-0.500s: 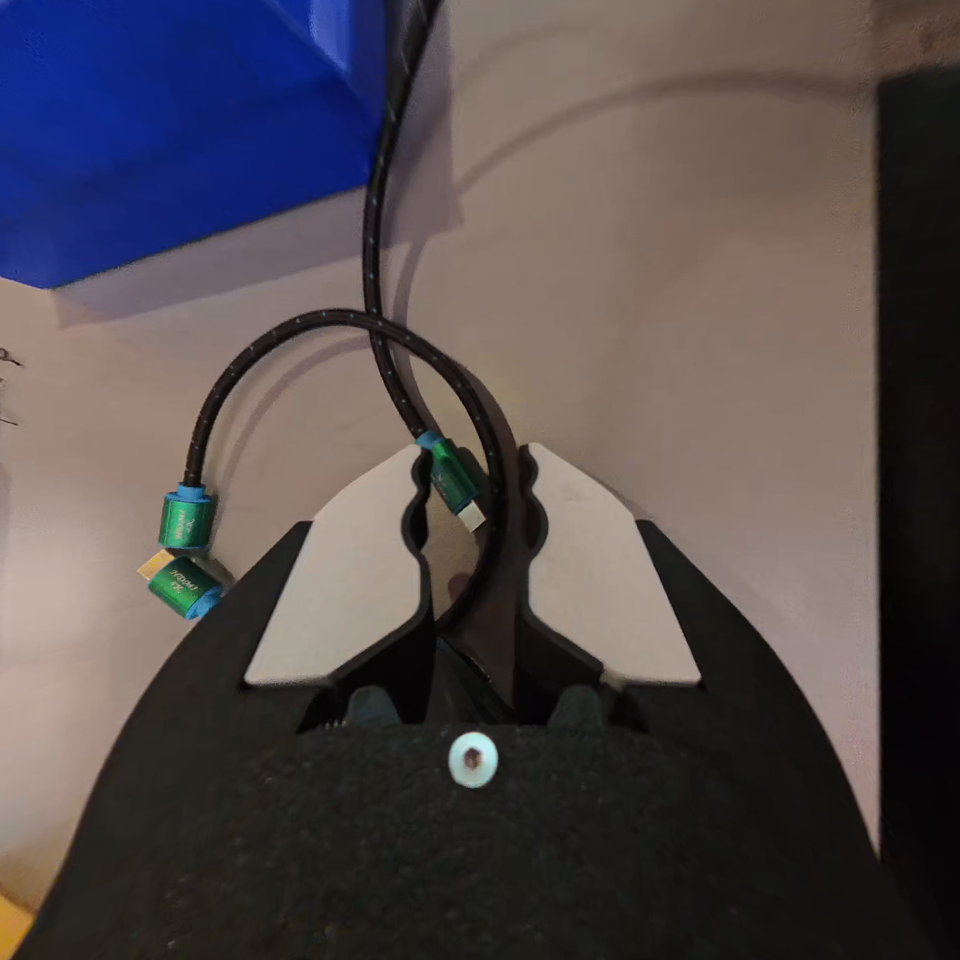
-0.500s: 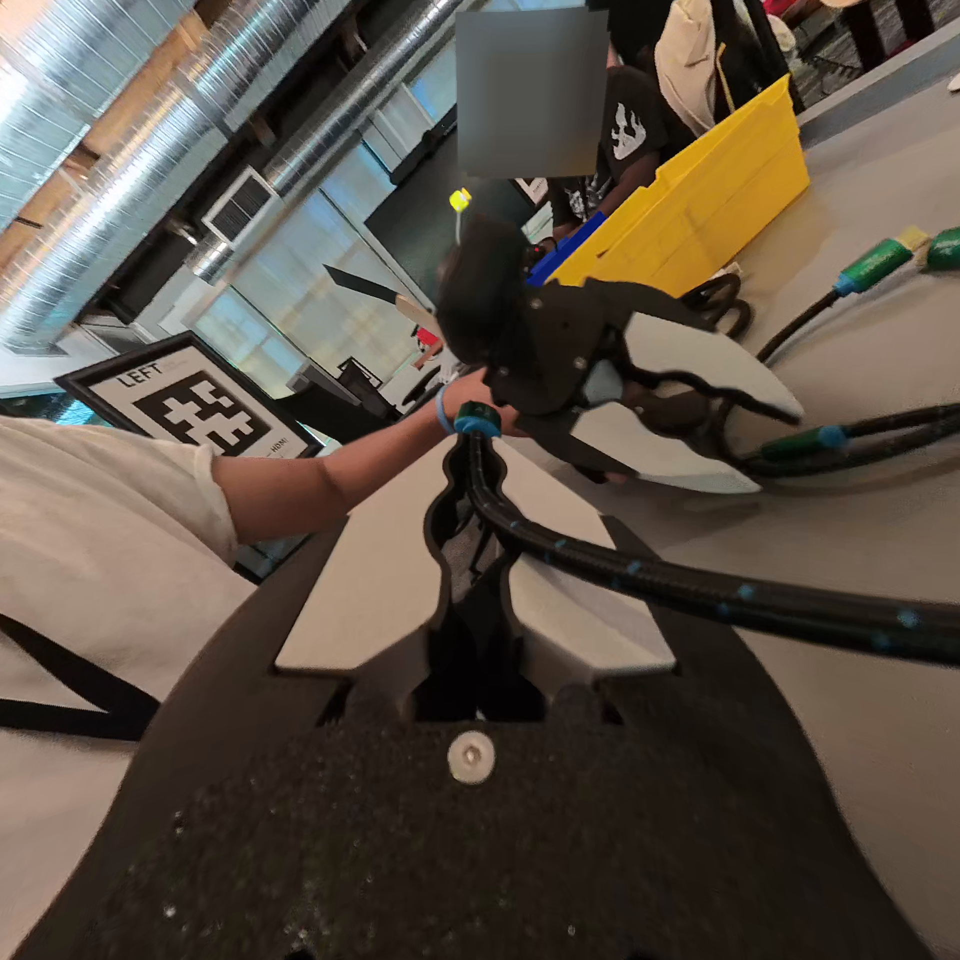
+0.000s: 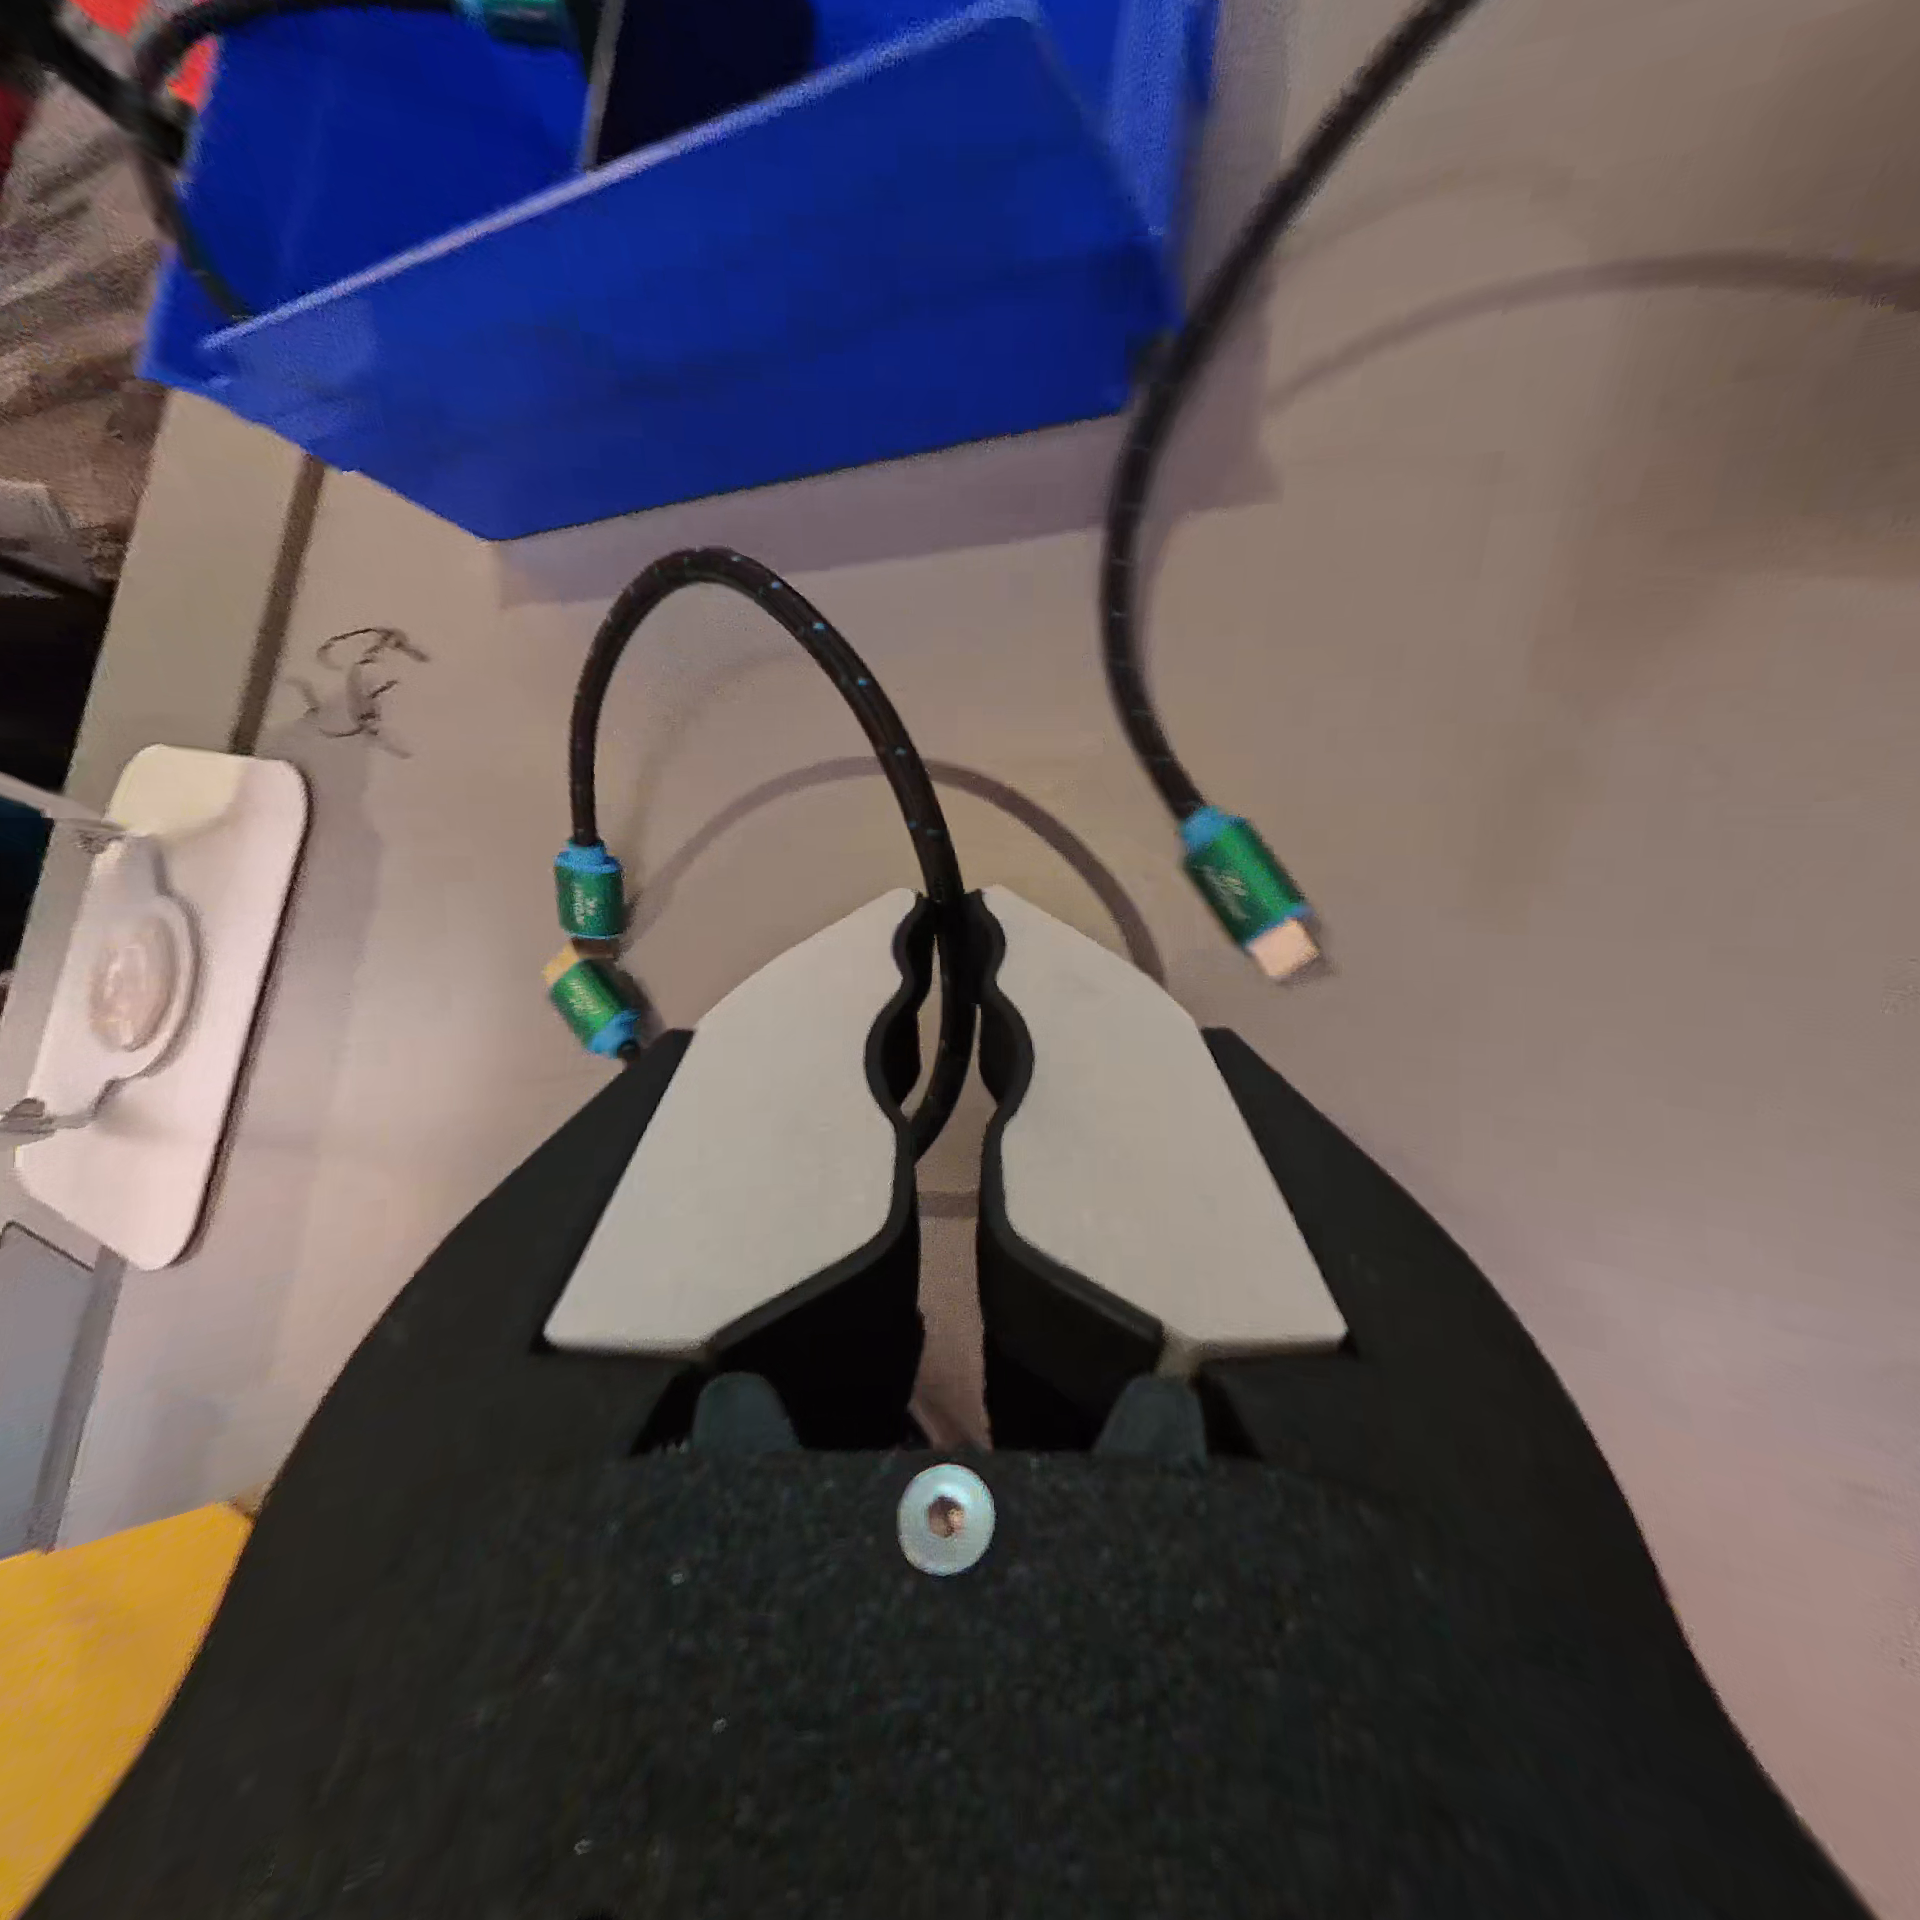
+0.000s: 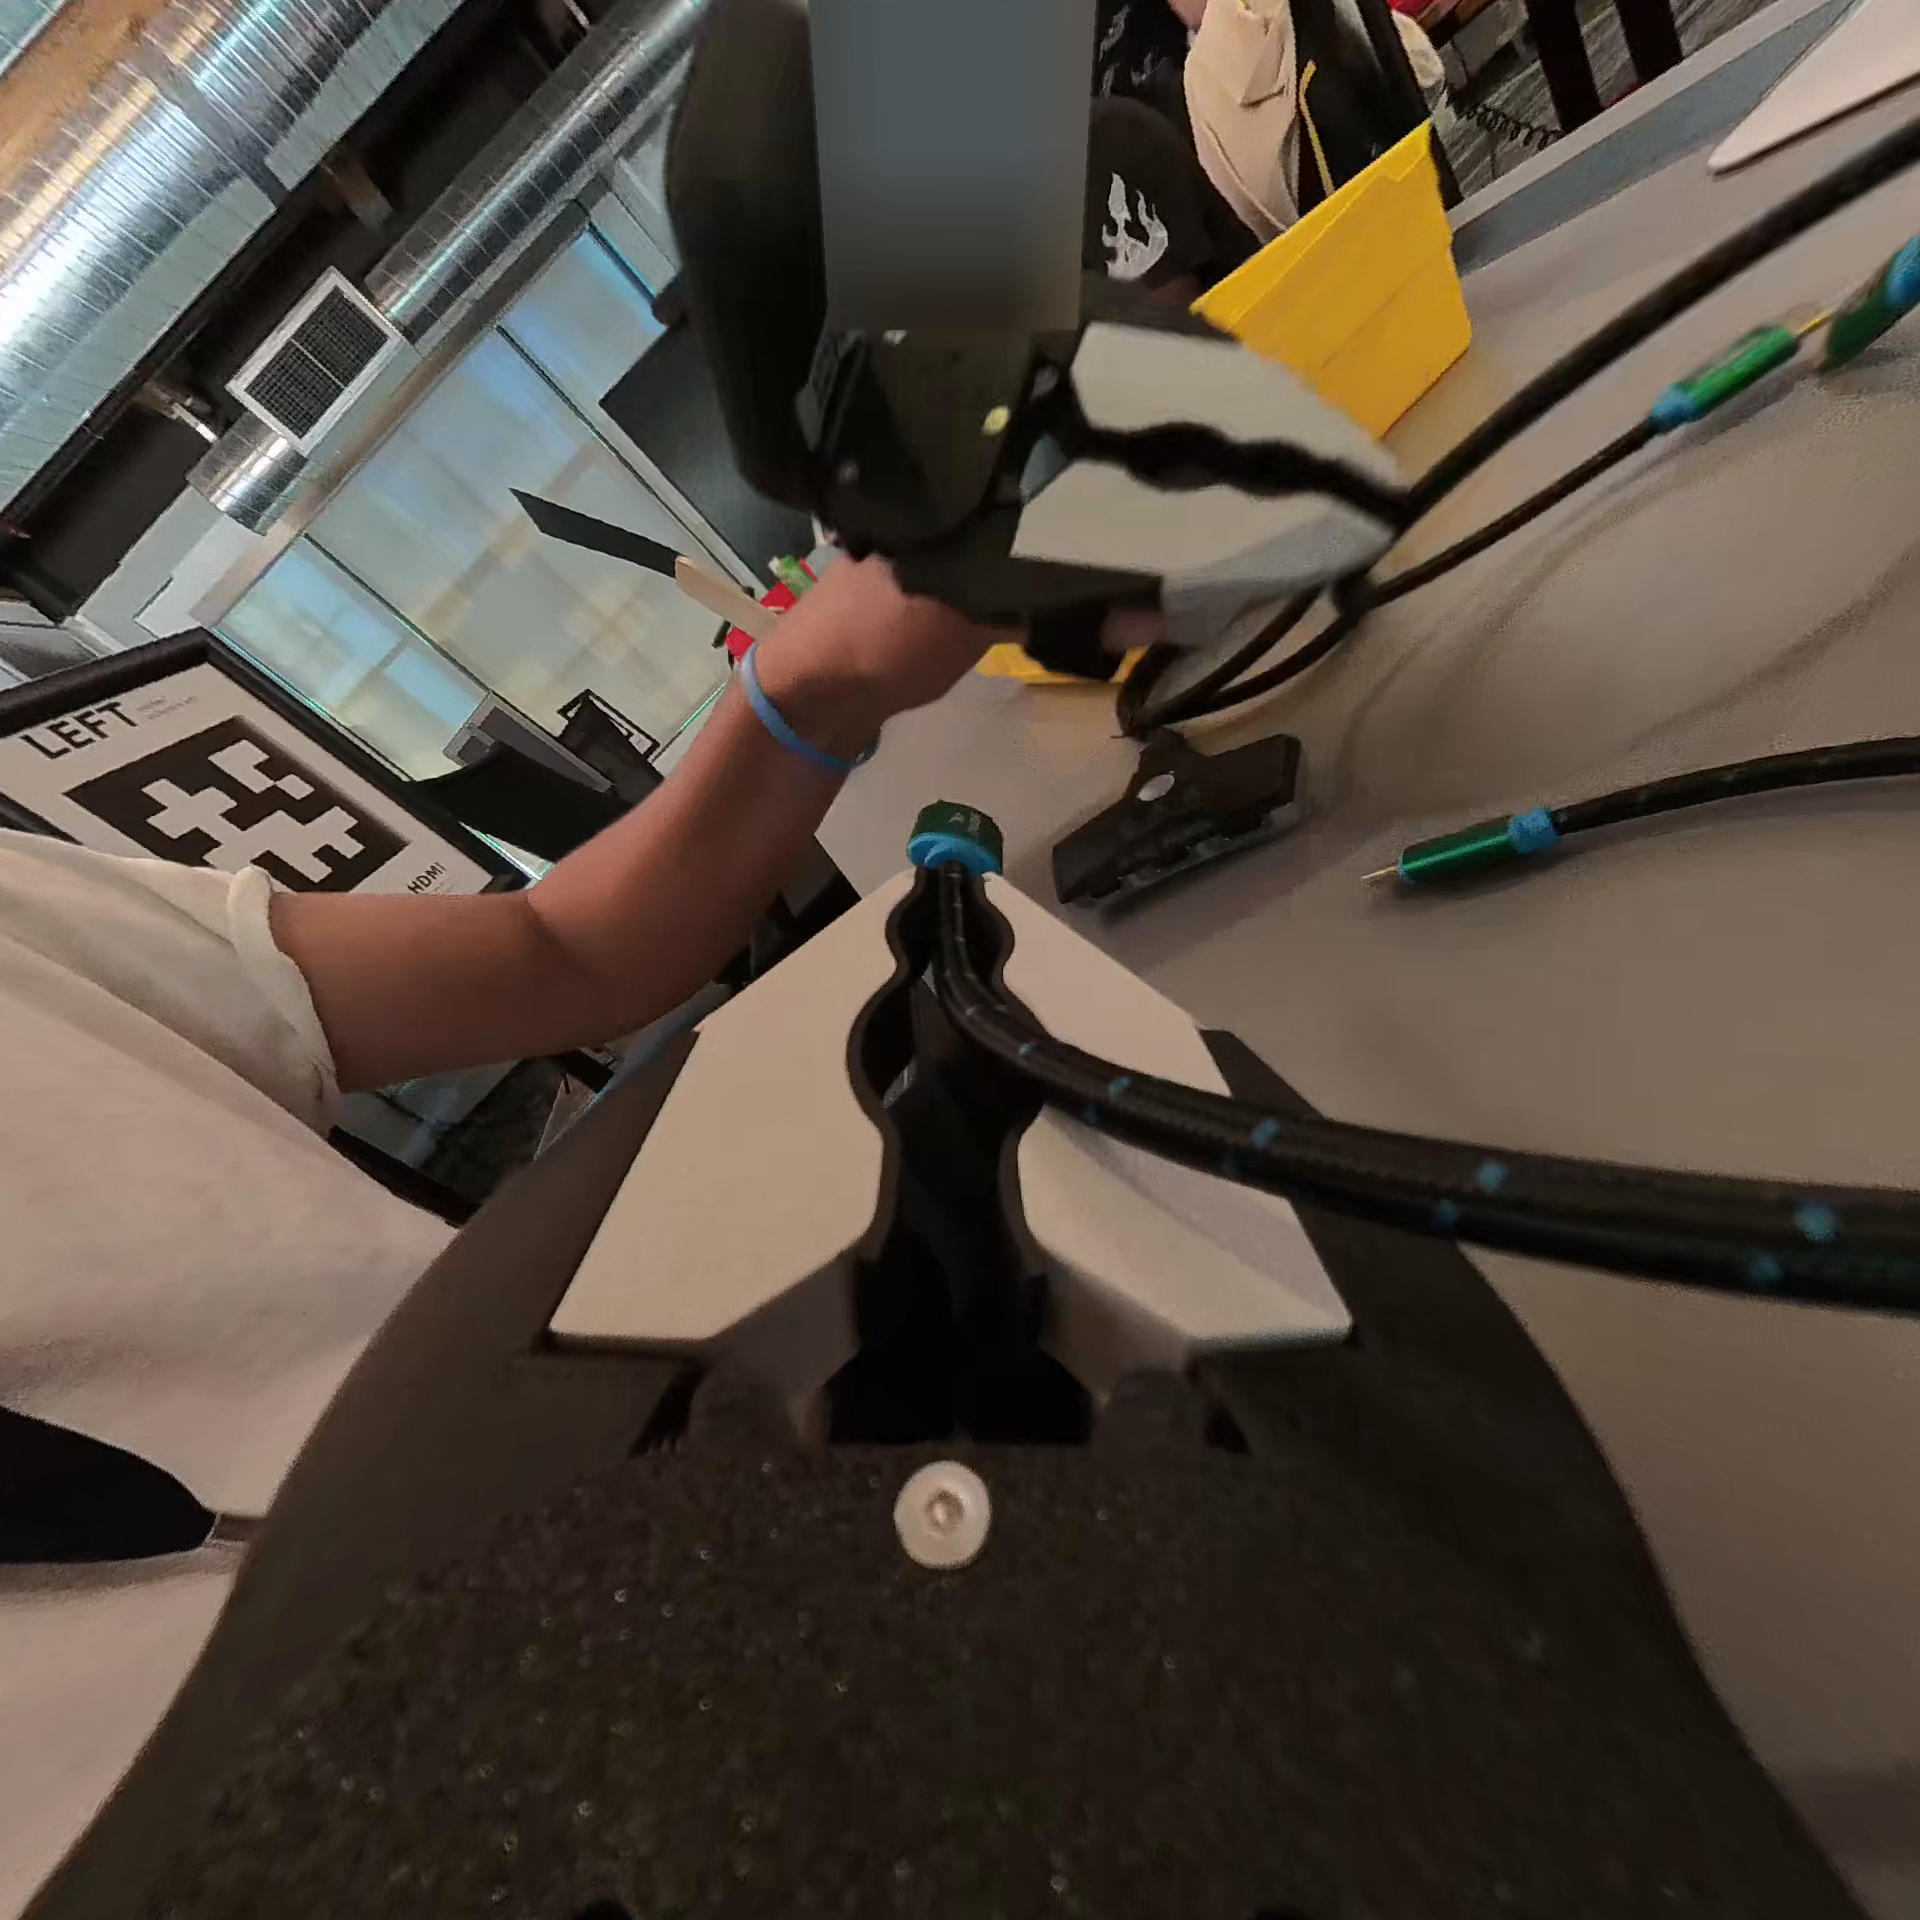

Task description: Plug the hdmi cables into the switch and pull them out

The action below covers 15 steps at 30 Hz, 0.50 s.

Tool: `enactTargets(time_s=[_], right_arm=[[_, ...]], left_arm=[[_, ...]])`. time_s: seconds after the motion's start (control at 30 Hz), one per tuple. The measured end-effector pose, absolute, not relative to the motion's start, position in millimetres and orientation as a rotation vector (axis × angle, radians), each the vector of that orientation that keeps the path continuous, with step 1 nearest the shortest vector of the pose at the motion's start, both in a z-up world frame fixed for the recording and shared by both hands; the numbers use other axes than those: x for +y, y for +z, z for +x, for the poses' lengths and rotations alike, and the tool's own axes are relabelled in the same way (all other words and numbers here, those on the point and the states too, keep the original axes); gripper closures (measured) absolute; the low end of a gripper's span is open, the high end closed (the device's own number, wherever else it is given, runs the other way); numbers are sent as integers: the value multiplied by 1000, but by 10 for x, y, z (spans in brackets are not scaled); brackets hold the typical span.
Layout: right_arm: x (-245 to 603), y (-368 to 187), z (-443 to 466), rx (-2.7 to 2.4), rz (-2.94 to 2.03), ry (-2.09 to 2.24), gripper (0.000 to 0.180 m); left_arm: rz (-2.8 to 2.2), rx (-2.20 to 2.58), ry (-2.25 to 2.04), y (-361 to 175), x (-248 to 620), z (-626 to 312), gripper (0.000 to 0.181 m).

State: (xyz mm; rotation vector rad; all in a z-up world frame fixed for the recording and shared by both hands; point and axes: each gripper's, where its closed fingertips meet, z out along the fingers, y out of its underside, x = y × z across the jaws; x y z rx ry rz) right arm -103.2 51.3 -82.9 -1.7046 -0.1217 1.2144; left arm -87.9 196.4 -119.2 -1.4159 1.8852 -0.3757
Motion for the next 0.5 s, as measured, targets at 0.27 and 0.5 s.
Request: enactTargets(time_s=[0.27, 0.5], right_arm=[[581, -770, -1162, -178, -1663, 1066, 173], [625, -702, -1339, -349, -1615, 862, 174]], left_arm=[[-1639, 1840, -1056, -880, 1670, -990, 154], [-1575, 1715, -1695, -731, 652, -1411, 135]])
